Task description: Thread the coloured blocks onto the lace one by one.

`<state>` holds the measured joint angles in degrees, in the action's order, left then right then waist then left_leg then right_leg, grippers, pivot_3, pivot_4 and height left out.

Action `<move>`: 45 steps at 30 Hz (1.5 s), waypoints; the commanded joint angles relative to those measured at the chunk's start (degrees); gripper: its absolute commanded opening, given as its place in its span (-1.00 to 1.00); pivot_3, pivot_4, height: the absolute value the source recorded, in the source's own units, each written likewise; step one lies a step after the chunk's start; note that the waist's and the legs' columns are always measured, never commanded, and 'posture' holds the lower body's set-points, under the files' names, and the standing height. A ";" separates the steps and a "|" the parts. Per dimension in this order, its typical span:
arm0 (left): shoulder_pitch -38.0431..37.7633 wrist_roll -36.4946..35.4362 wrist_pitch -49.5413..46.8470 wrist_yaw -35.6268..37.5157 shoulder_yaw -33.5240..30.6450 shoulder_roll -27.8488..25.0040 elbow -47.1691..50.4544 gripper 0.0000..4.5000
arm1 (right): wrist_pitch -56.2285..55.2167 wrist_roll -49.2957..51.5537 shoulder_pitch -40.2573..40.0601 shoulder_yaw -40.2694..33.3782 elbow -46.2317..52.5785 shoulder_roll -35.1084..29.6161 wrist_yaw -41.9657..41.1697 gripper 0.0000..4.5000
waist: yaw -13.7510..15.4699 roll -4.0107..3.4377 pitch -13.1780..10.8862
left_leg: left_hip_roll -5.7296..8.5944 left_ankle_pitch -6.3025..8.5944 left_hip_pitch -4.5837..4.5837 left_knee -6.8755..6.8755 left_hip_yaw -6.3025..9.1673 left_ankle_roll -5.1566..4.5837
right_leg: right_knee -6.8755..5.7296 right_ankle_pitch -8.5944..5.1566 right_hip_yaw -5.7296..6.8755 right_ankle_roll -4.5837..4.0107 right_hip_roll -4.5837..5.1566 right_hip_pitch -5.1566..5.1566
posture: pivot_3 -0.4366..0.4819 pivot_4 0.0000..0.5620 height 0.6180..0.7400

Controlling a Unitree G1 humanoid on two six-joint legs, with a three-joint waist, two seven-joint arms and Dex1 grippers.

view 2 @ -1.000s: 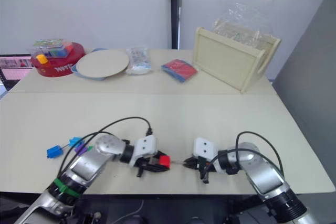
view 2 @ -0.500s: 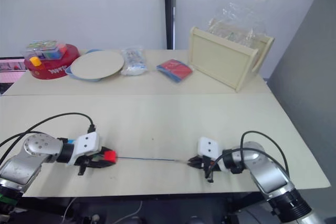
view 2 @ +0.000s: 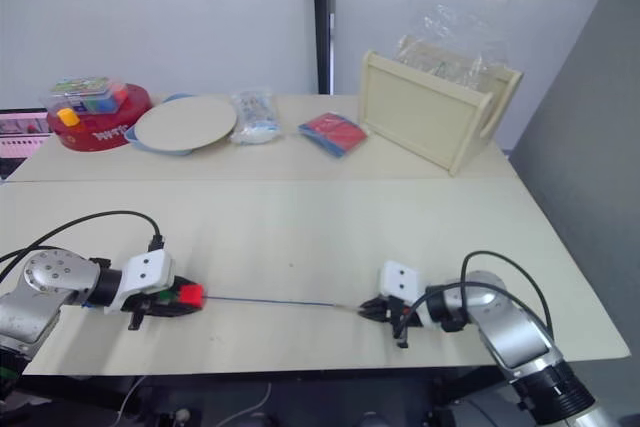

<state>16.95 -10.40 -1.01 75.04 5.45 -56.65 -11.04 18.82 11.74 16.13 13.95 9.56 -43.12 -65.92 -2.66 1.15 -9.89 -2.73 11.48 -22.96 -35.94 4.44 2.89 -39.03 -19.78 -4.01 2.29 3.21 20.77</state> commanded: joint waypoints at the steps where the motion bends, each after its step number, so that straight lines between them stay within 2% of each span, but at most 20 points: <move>1: 0.71 2.12 0.91 1.18 0.44 -0.74 -3.28 0.30 | 0.19 0.88 -0.03 -1.70 1.24 -0.77 -0.23 -1.00 | 0.01 0.00 0.00 | 0.00 0.00 0.00 0.00 0.00 0.00 | 0.00 0.00 0.00 0.00 0.00 0.00 | -0.05 -0.47 1.00; 3: 2.34 1.43 -0.79 3.00 0.47 -1.71 -2.98 0.59 | 0.79 1.15 0.10 -1.58 1.69 -0.61 -0.09 -1.00 | 0.00 0.00 0.00 | 0.00 0.00 -0.02 0.00 0.00 0.00 | 0.01 0.00 0.00 0.00 0.00 0.00 | -0.05 -0.47 1.00; 7: 5.95 0.28 -5.26 8.27 0.48 -5.23 0.33 0.59 | 1.84 1.40 0.20 -1.06 2.73 0.38 0.87 -1.00 | -0.03 0.01 -0.01 | 0.00 0.00 -0.27 -0.03 0.00 0.00 | -0.05 0.00 0.01 0.00 -0.01 0.26 | -0.05 -0.47 1.00; 11: 13.38 0.74 -15.25 12.65 3.19 -7.73 6.49 0.59 | 1.88 0.75 -0.03 -0.18 2.63 2.13 2.54 -1.00 | 0.47 0.09 -0.05 | 0.01 -0.01 -0.47 -0.10 0.04 0.01 | -0.07 0.00 0.05 0.00 -0.01 0.39 | -0.05 -0.47 1.00; 14: 17.86 3.56 -19.73 16.64 7.65 -10.48 10.31 0.59 | 1.88 0.22 -0.47 0.41 2.75 3.30 3.72 -1.00 | 0.41 0.09 -0.05 | 0.06 -0.01 -0.52 -0.14 0.03 0.01 | -0.04 0.00 0.04 0.01 0.03 0.39 | -0.05 -0.47 1.00; 18: 23.35 4.07 -21.37 17.46 17.25 -15.43 13.30 0.59 | 1.75 -0.14 -1.19 0.59 2.87 4.24 5.15 -1.00 | 0.08 0.08 -0.05 | 0.02 -0.01 -0.49 -0.08 0.03 0.01 | -0.04 0.00 0.04 0.01 -0.03 0.39 | -0.05 -0.47 1.00; 23: 29.57 10.16 -21.57 17.46 26.77 -12.46 12.75 0.59 | 2.35 -0.03 -2.68 -0.23 4.47 4.34 7.15 -1.00 | 0.27 0.09 -0.05 | 0.02 -0.01 -0.47 -0.12 0.03 0.01 | -0.06 0.00 0.03 0.01 -0.04 0.37 | -0.05 -0.47 1.00; 26: 28.73 15.26 -20.15 17.39 27.66 -9.19 10.99 0.59 | 3.41 0.35 -4.05 -0.56 6.38 4.11 8.28 -1.00 | 0.27 0.09 -0.06 | 0.02 -0.01 -0.48 -0.12 0.03 0.01 | -0.06 0.00 0.03 0.01 -0.04 0.38 | -0.05 -0.47 1.00; 36: 26.60 21.56 -19.45 17.13 28.75 -2.53 9.13 0.59 | 6.61 1.06 -5.52 -0.51 9.79 4.18 10.30 -1.00 | 0.60 0.06 -0.04 | 0.06 -0.01 -0.45 -0.17 0.04 0.00 | -0.06 0.00 0.03 0.01 0.00 0.31 | -0.05 -0.47 1.00; 40: 25.12 21.13 -19.41 17.46 29.57 -2.84 10.42 0.13 | 7.26 1.15 -6.24 -0.77 10.38 3.78 10.58 -1.00 | 0.59 0.05 -0.03 | 0.06 -0.01 -0.35 -0.23 0.04 0.00 | -0.07 0.00 0.02 0.01 0.00 0.21 | -0.05 -0.47 1.00; 41: 24.72 21.45 -19.34 17.46 29.26 -2.64 10.42 -0.06 | 7.35 1.13 -6.42 -0.93 10.51 3.60 10.68 -1.00 | 0.56 0.04 -0.03 | 0.06 -0.01 -0.35 -0.23 0.04 0.00 | -0.07 0.00 0.02 0.01 0.00 0.21 | -0.05 -0.47 1.00; 44: 24.08 21.36 -20.35 17.46 28.92 -2.59 10.76 -0.47 | 7.38 0.69 -6.81 -2.36 9.76 2.61 11.48 -1.00 | 0.41 -0.02 0.01 | 0.06 0.02 -0.34 -0.22 0.04 -0.04 | -0.07 0.00 0.01 0.01 0.00 0.22 | -0.05 -0.47 1.00; 45: 23.87 21.49 -20.11 17.46 28.80 -2.80 10.76 -0.47 | 7.18 0.62 -6.97 -3.59 8.79 1.95 11.75 -1.00 | 0.40 -0.02 0.01 | 0.06 0.02 -0.34 -0.22 0.03 -0.05 | -0.07 0.00 0.01 0.01 0.00 0.22 | -0.05 -0.47 1.00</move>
<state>42.98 11.26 -21.37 91.58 32.13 -59.28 -0.63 25.80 12.53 9.70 12.96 18.90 -39.79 -54.76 -2.26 1.12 -9.88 -2.67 11.50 -23.30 -36.16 4.47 2.84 -39.10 -19.79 -4.00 2.30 3.21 20.99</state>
